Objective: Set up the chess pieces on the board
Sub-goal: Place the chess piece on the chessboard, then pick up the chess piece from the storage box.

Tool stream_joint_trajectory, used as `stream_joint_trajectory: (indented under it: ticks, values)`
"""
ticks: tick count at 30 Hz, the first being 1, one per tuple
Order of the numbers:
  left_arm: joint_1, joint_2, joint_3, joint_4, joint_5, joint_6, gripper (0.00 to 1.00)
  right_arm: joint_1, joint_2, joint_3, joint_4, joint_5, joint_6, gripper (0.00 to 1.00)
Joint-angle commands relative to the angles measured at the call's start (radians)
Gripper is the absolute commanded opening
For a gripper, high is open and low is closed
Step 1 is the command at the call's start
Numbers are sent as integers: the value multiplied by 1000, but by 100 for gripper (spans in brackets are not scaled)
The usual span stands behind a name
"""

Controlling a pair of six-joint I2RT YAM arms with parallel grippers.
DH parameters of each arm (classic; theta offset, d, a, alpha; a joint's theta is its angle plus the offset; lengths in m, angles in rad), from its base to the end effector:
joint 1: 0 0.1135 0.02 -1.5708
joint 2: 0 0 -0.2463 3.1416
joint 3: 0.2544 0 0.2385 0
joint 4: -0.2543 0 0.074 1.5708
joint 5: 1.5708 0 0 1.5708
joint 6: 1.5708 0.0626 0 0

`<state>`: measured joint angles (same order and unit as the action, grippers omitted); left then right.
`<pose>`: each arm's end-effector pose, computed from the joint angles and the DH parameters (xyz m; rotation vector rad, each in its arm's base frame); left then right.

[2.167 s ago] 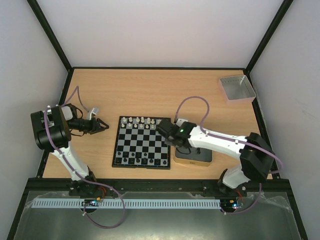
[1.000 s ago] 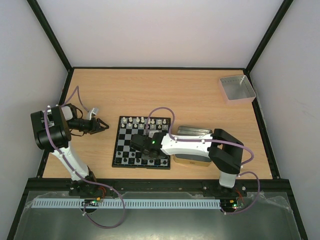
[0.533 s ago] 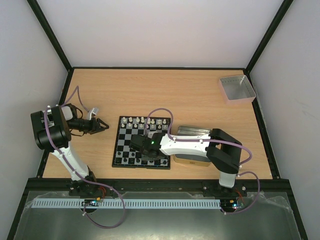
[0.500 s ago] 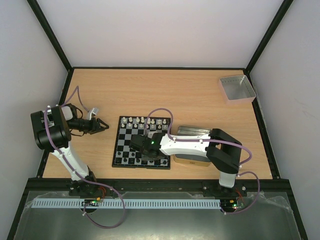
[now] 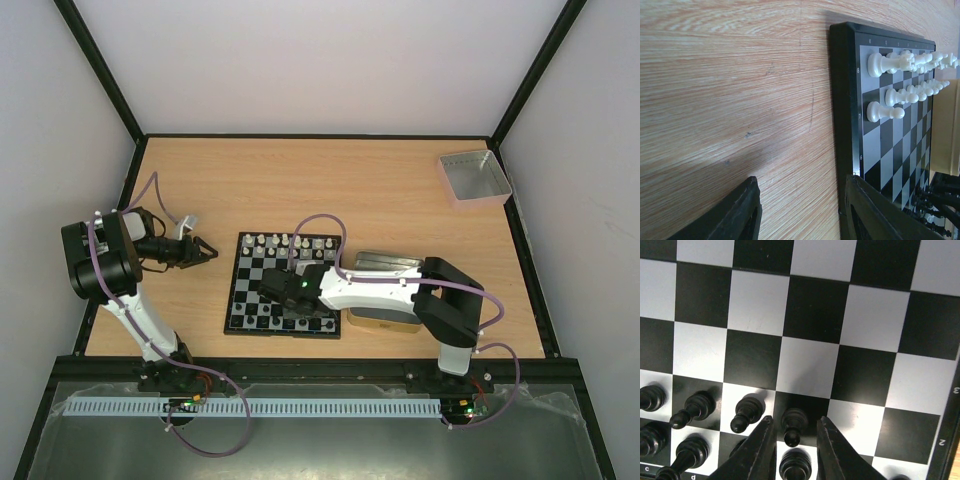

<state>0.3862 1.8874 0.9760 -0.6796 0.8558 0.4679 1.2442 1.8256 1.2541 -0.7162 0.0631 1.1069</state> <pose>0.2802 0.0629 0.0869 0.0941 2.5925 -1.0877 0.1150 0.3272 0.1464 -0.1894 2.9481 0.3527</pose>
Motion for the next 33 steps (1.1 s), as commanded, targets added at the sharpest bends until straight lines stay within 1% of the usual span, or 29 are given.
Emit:
stream_joint_trajectory:
  ticks: [1, 4, 7, 8, 11, 17, 18, 23, 27, 33]
  values:
    - [3, 78, -43, 81, -325, 13, 49, -3, -19, 45, -75, 87, 16, 22]
    - [2, 77, -43, 82, -325, 14, 49, -20, -42, 56, -100, 109, 11, 26]
    - [2, 79, -43, 82, -325, 14, 49, -52, -81, 63, -140, 145, 11, 38]
    - [2, 78, -43, 82, -325, 14, 49, -70, -103, 56, -152, 163, 14, 38]
    - [1, 80, -43, 81, -325, 14, 49, -150, -195, 1, -175, 204, 30, 38]
    - [1, 85, -40, 81, -325, 12, 49, -343, -378, -184, -178, 228, 41, 37]
    - [0, 87, -39, 81, -325, 12, 49, -380, -398, -214, -174, 222, 35, 37]
    - [-2, 89, -39, 82, -330, 11, 49, -486, -490, -366, -109, 160, 9, 37]
    - [-2, 87, -39, 83, -330, 8, 49, -544, -530, -470, -58, 113, -6, 37]
    - [-3, 89, -39, 85, -335, 6, 49, -572, -554, -530, -11, 79, -23, 36]
